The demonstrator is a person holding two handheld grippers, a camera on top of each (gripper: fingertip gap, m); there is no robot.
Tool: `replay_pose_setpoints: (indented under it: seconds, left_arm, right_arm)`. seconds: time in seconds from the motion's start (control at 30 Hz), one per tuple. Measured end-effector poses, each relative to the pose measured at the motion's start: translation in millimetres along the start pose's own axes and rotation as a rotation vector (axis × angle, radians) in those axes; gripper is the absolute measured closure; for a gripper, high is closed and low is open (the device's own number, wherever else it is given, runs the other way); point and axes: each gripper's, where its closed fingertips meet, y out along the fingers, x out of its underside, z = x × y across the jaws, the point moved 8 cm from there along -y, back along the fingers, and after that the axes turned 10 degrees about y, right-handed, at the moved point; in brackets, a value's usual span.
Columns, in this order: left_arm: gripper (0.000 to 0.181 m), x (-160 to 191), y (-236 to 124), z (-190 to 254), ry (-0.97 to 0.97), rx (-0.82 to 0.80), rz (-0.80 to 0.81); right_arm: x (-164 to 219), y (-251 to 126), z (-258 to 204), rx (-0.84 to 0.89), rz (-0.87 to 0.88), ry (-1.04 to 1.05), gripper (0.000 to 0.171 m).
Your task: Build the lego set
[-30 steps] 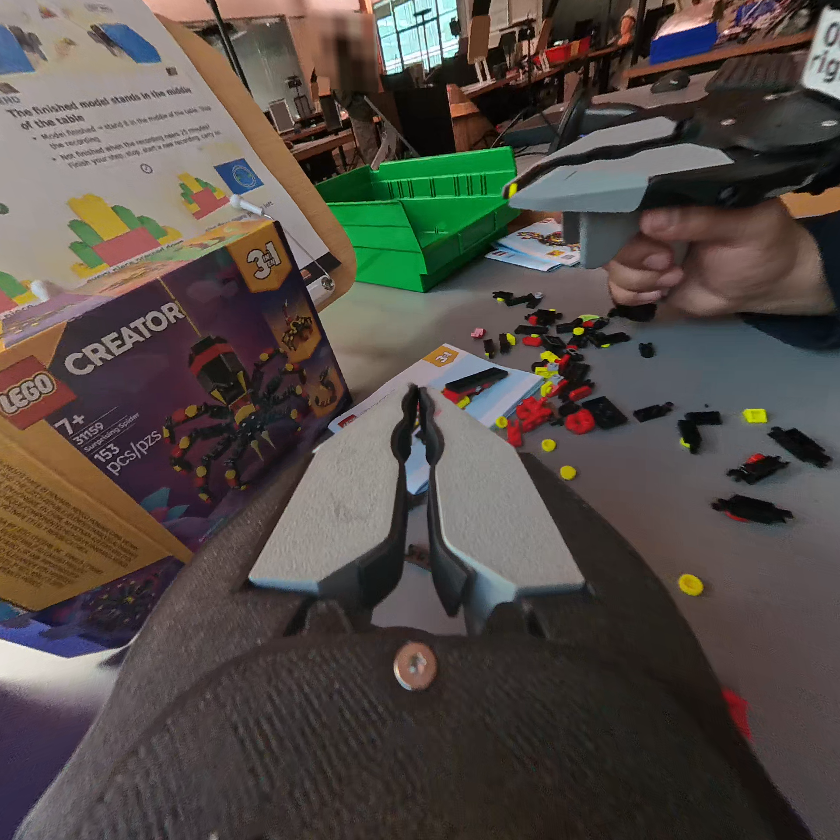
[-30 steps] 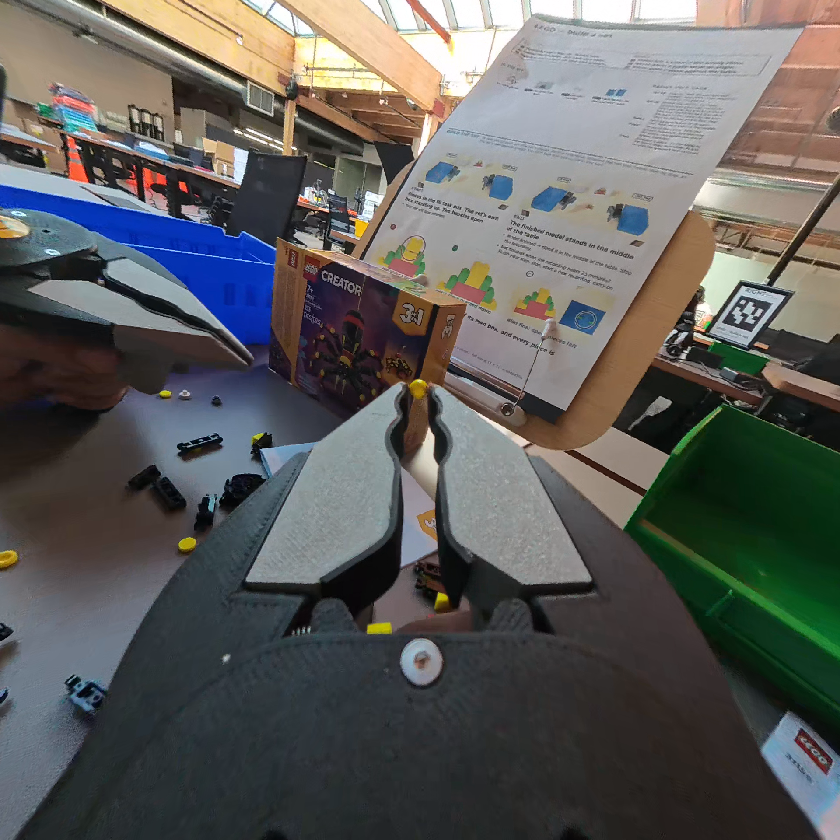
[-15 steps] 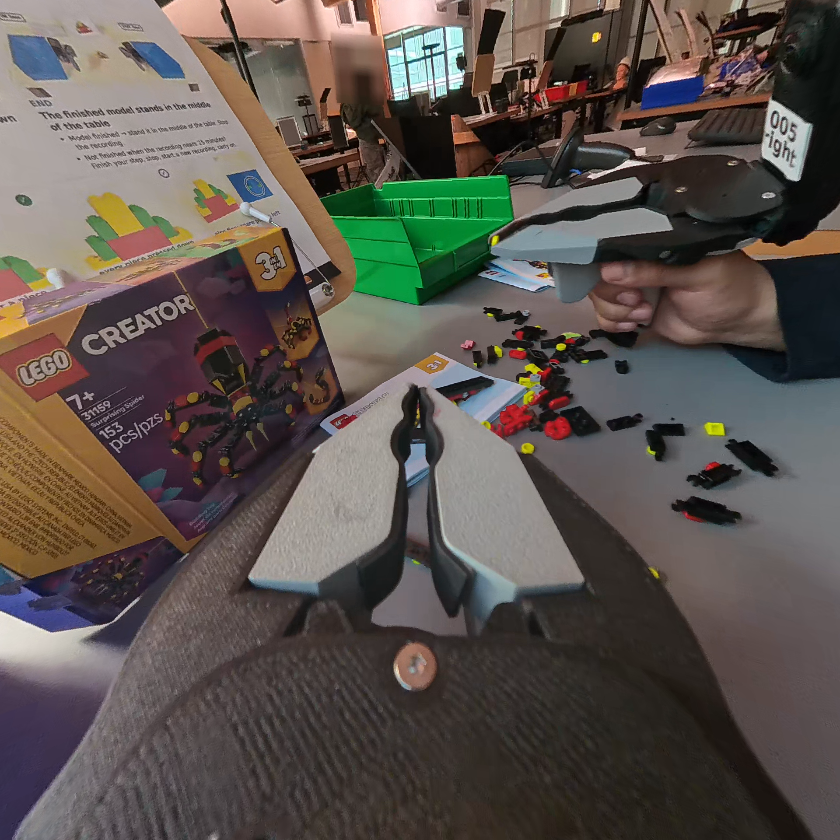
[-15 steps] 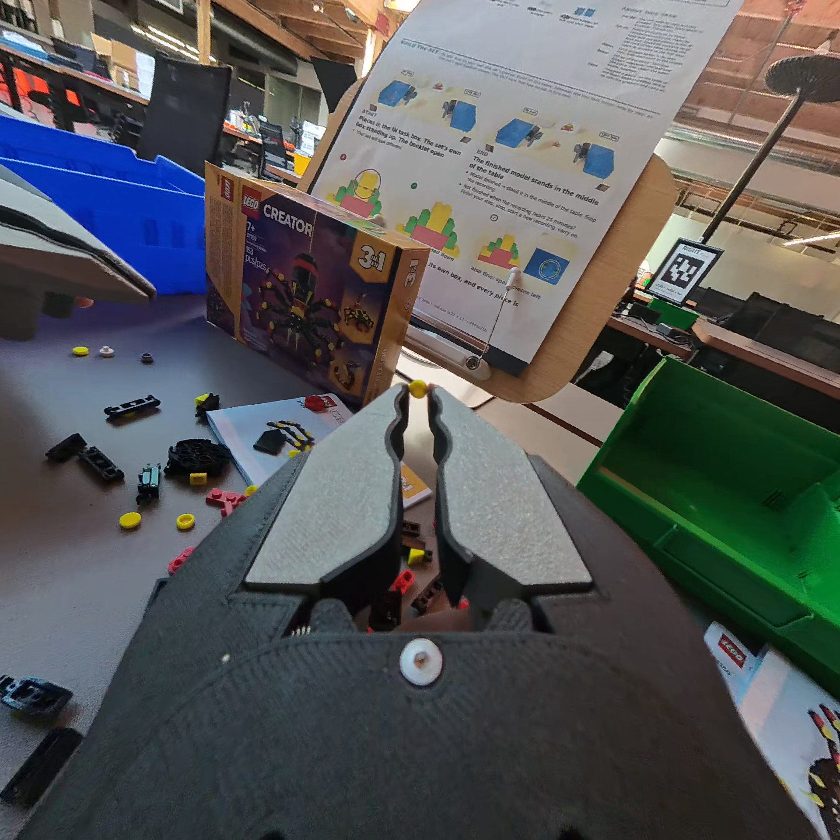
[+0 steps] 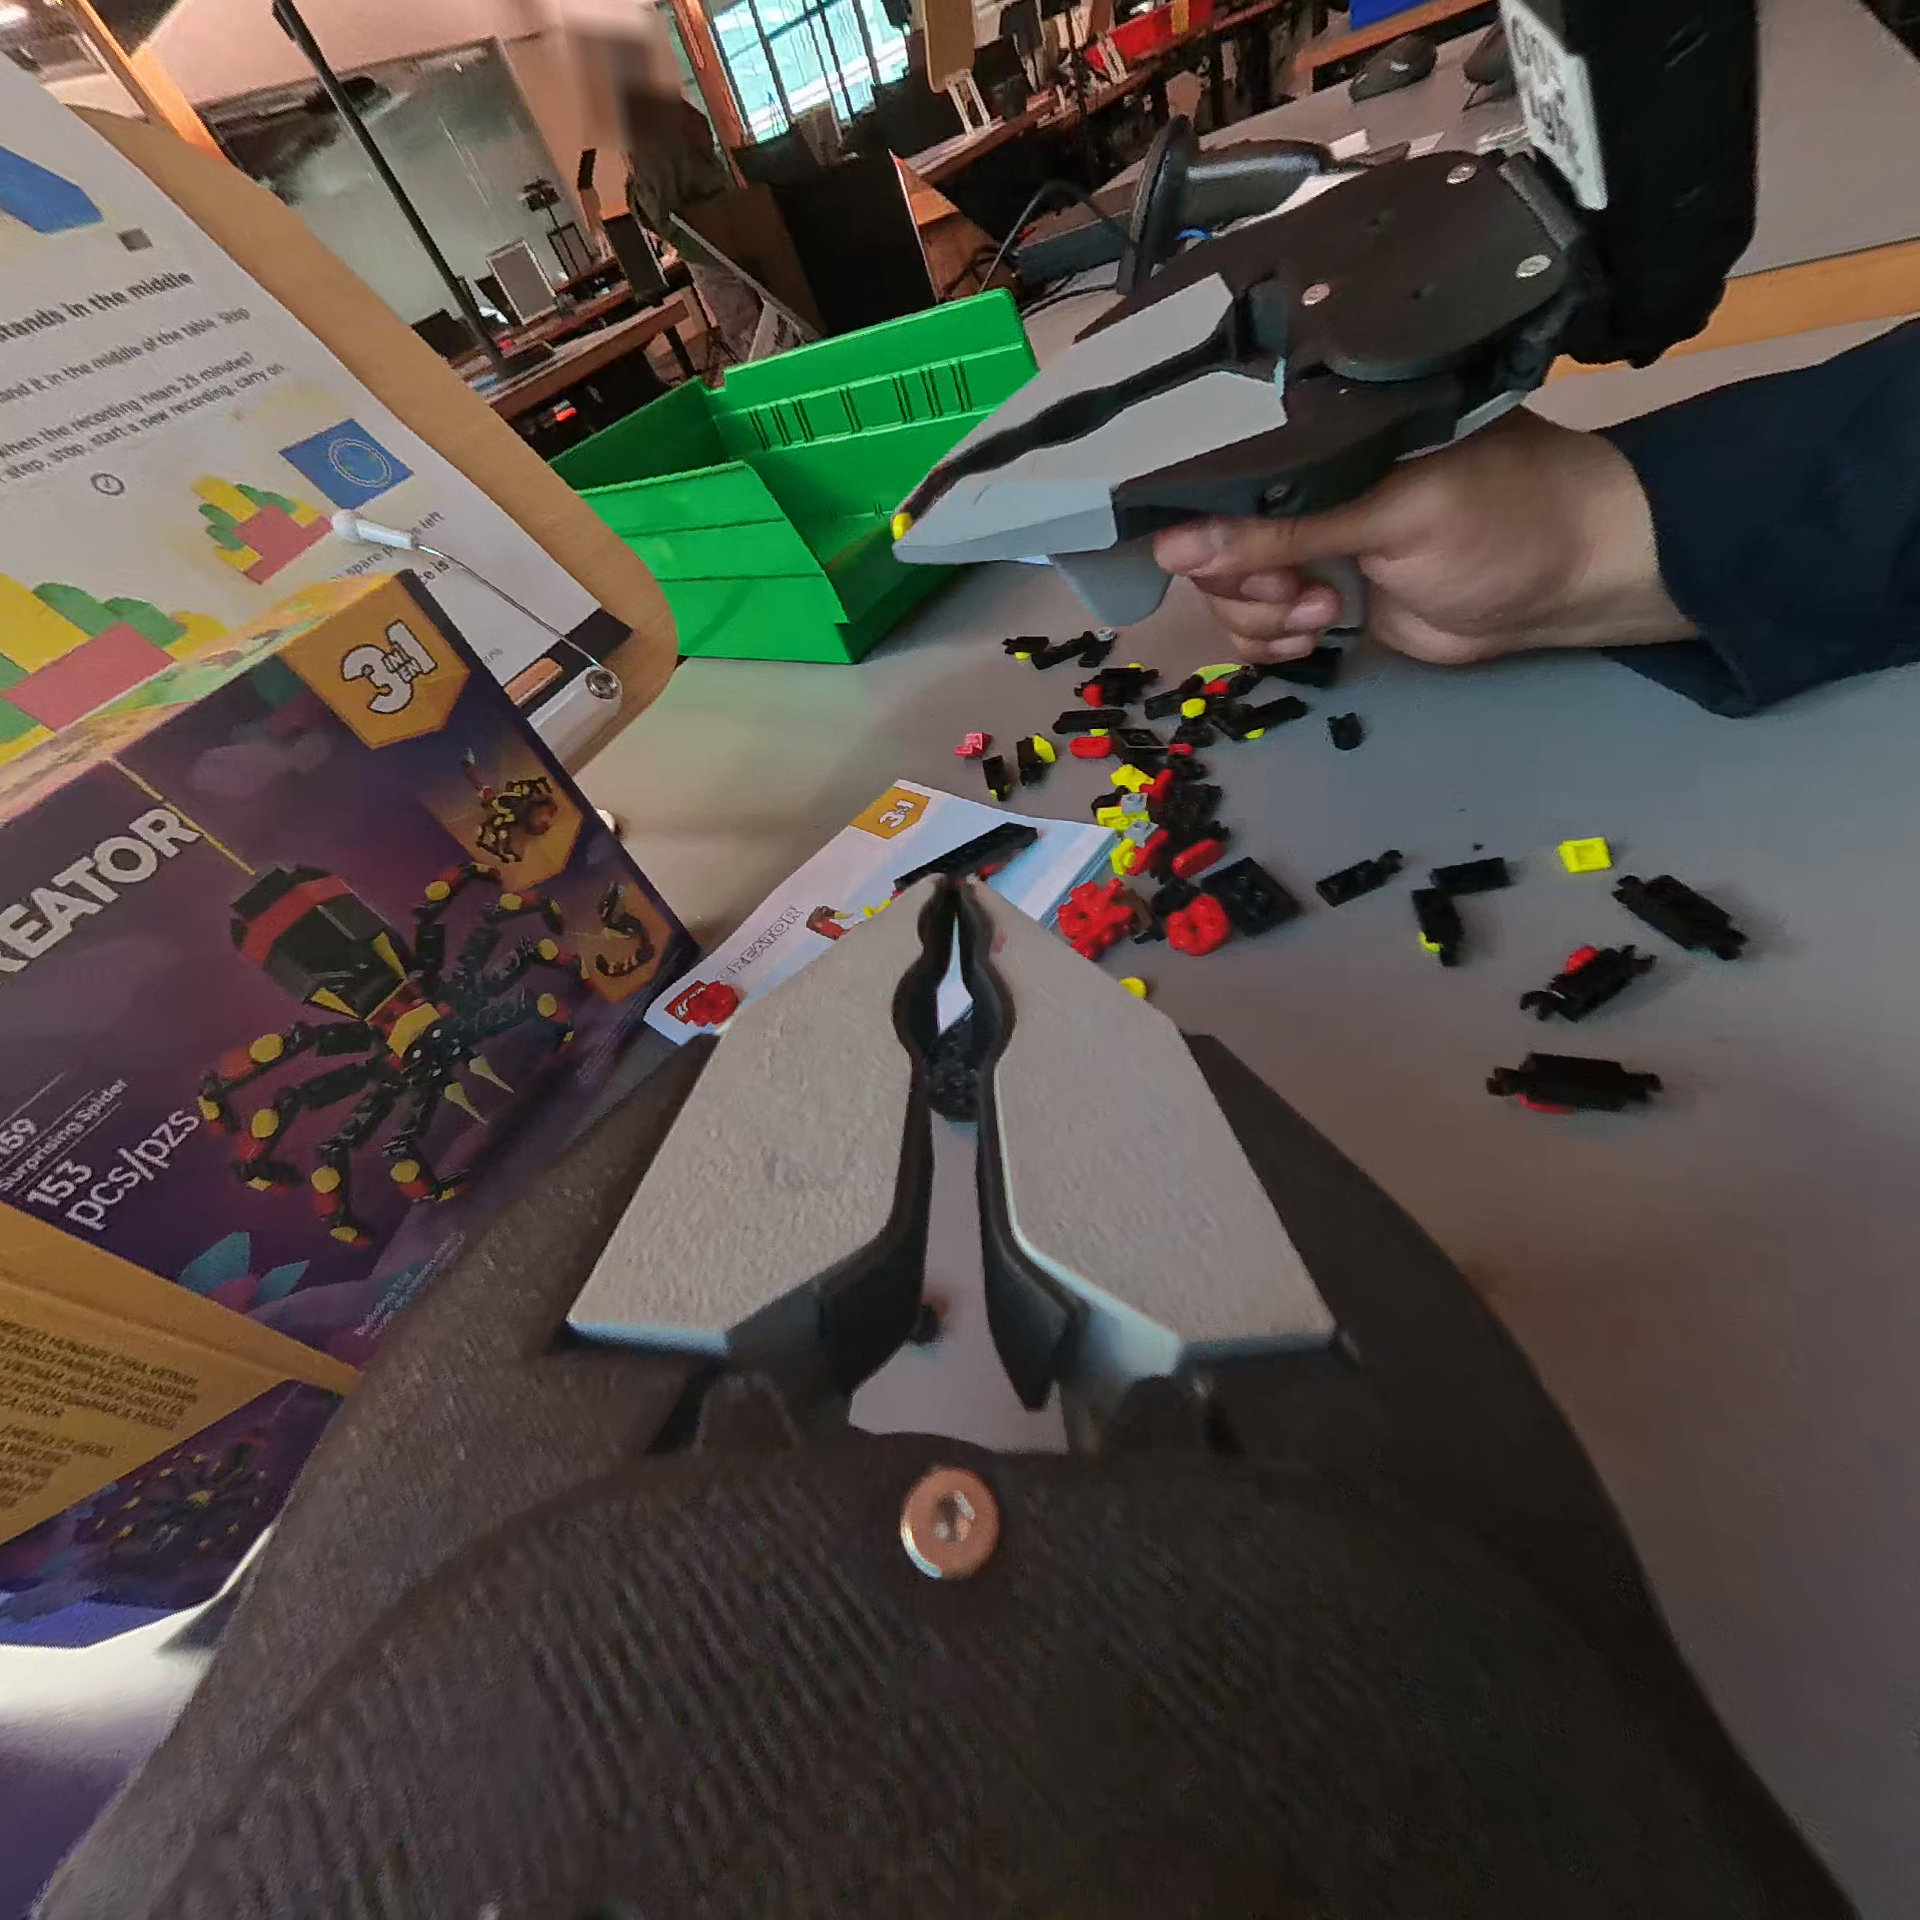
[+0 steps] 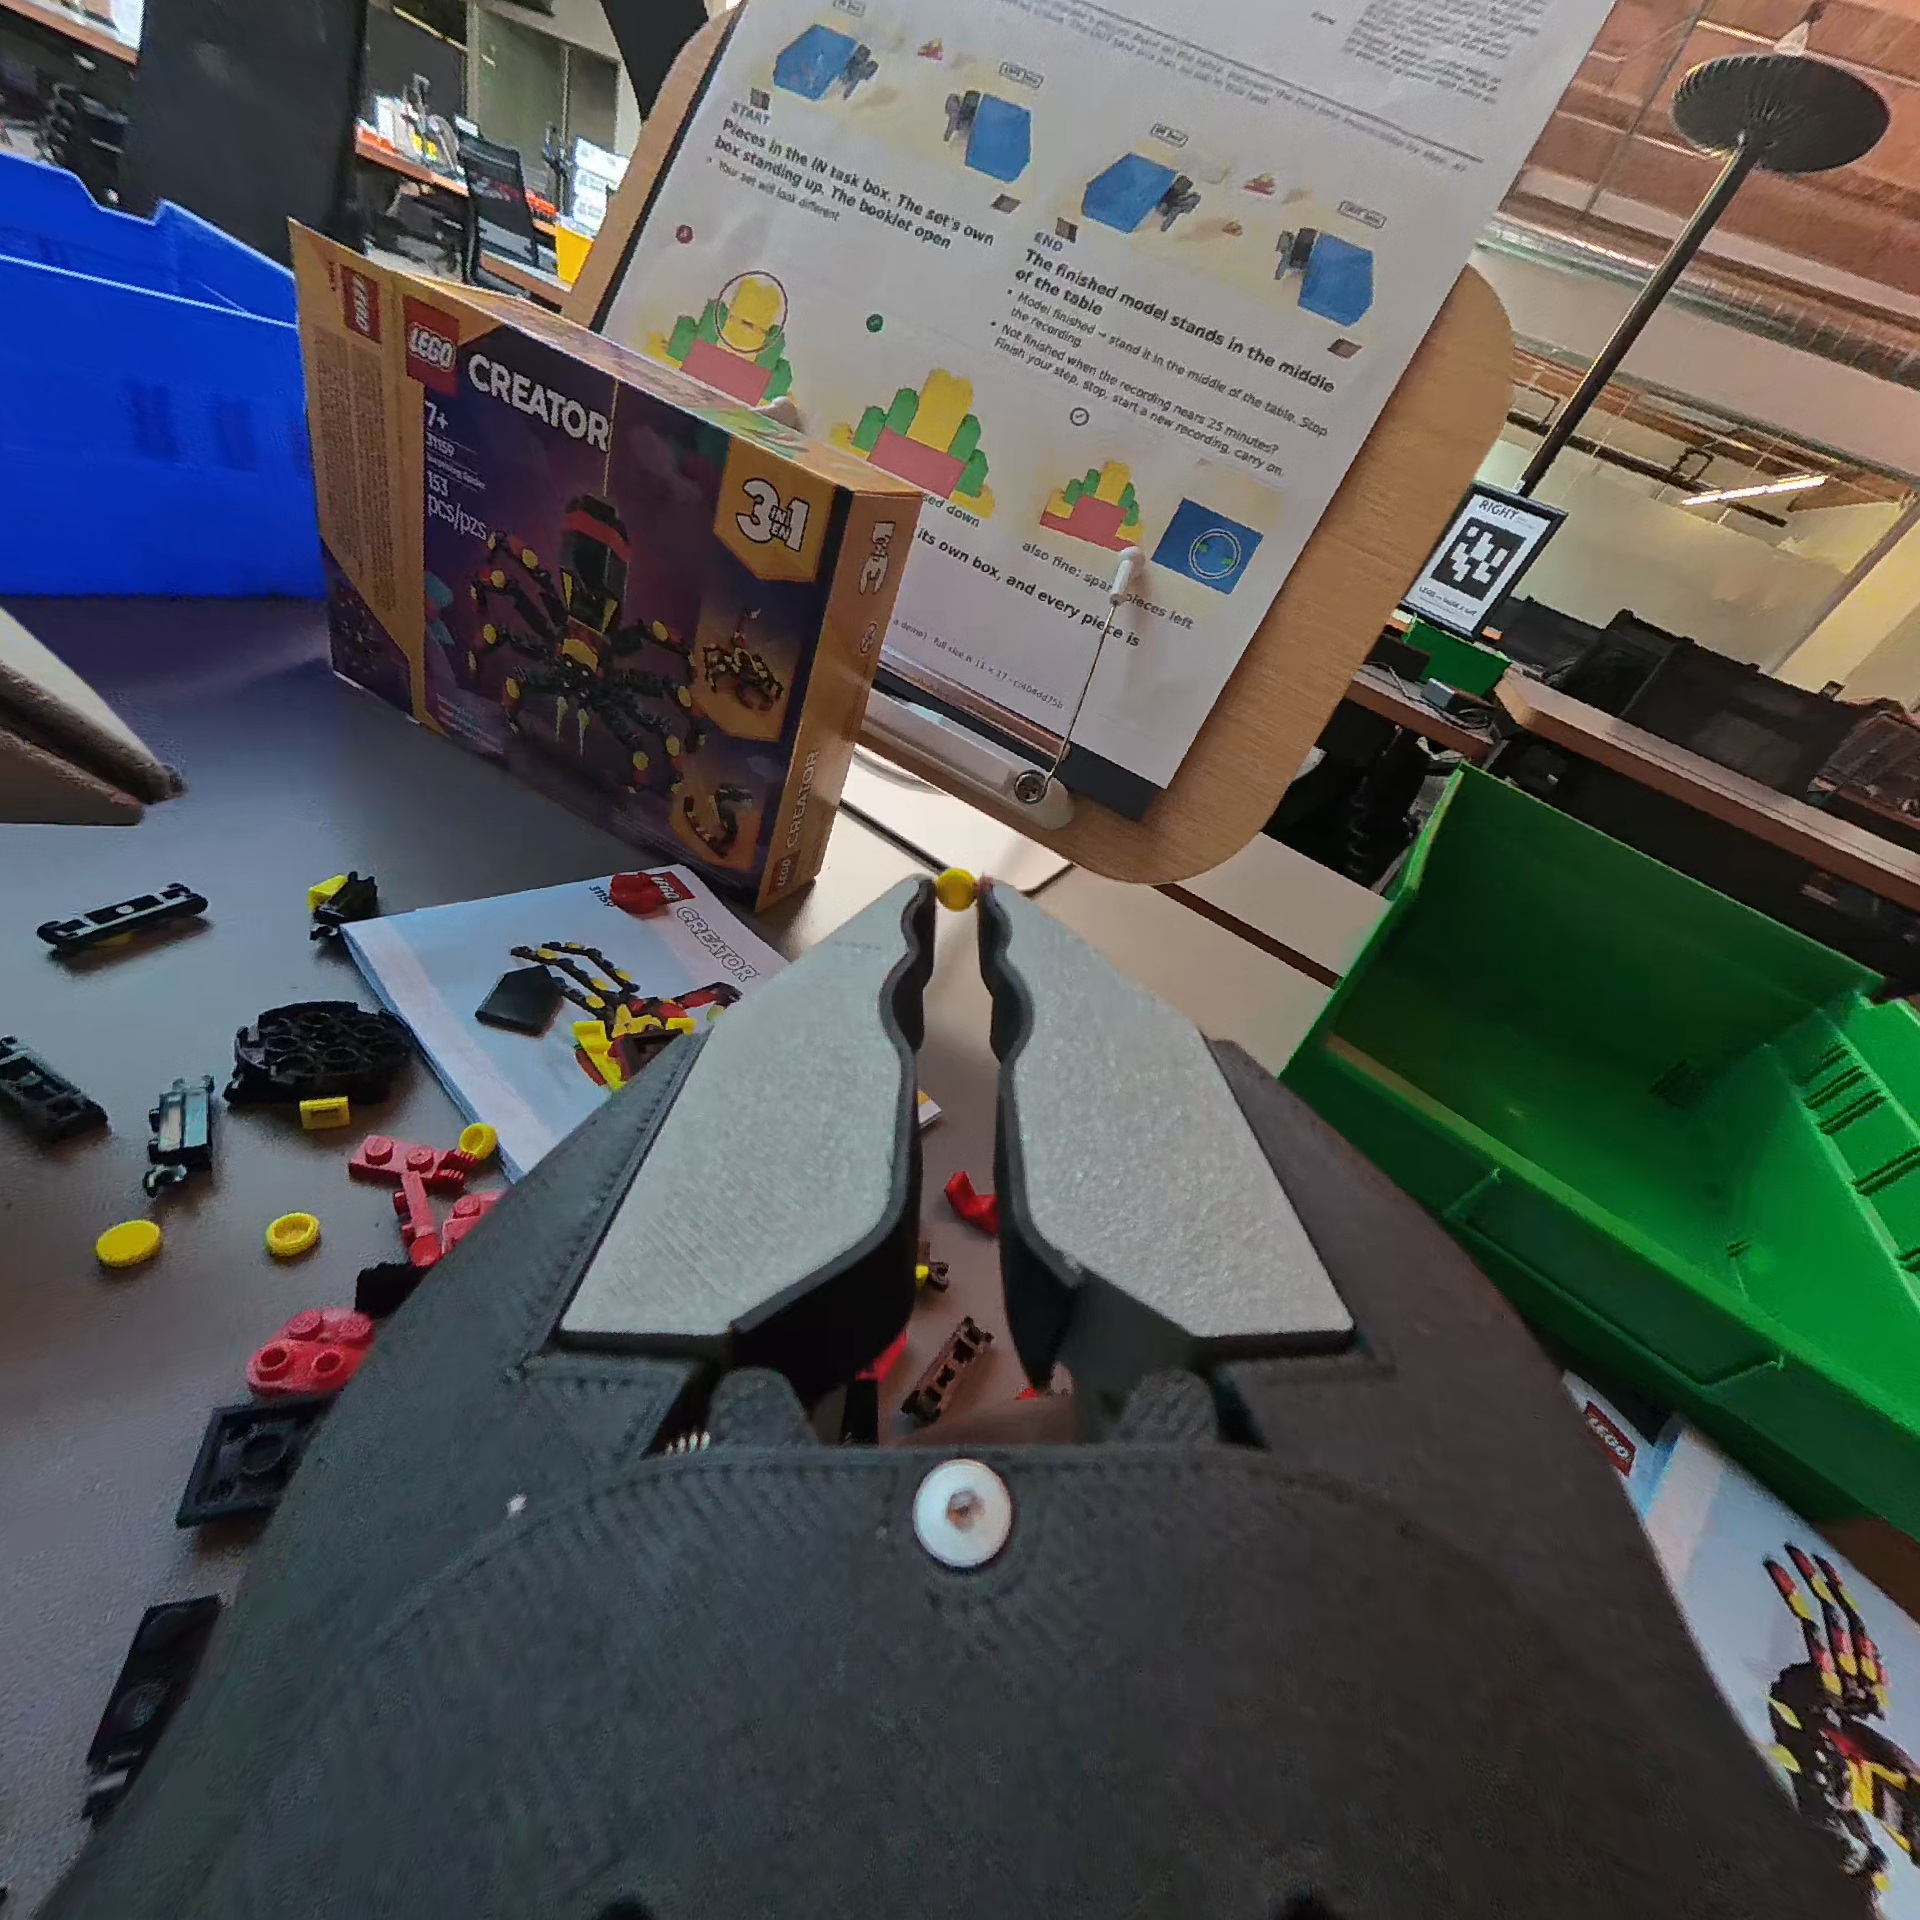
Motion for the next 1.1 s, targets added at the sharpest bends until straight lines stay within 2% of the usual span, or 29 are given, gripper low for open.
replay_pose_setpoints:
  seconds: [0.37, 0.6, 0.77, 1.1]
  left_arm:
    - [0.181, 13.8, -7.8, -20.4, -0.189, 0.000, -0.071]
    - [0.180, 14.1, -6.5, -18.6, -0.159, -0.026, -0.098]
    - [0.180, 14.8, -7.0, -19.2, -0.161, -0.035, -0.103]
    - [0.179, 16.0, -7.0, -19.2, -0.172, -0.004, -0.108]
  right_arm:
    - [3.5, 11.8, -4.5, -0.013, -0.084, -0.017, 0.166]
    - [2.7, 3.5, -8.9, -0.051, -0.077, -0.023, 0.166]
    - [3.2, -1.6, -16.8, -0.141, -0.133, 0.031, 0.167]
    - [-1.7, -7.8, -5.1, -0.064, -0.084, -0.009, 0.167]
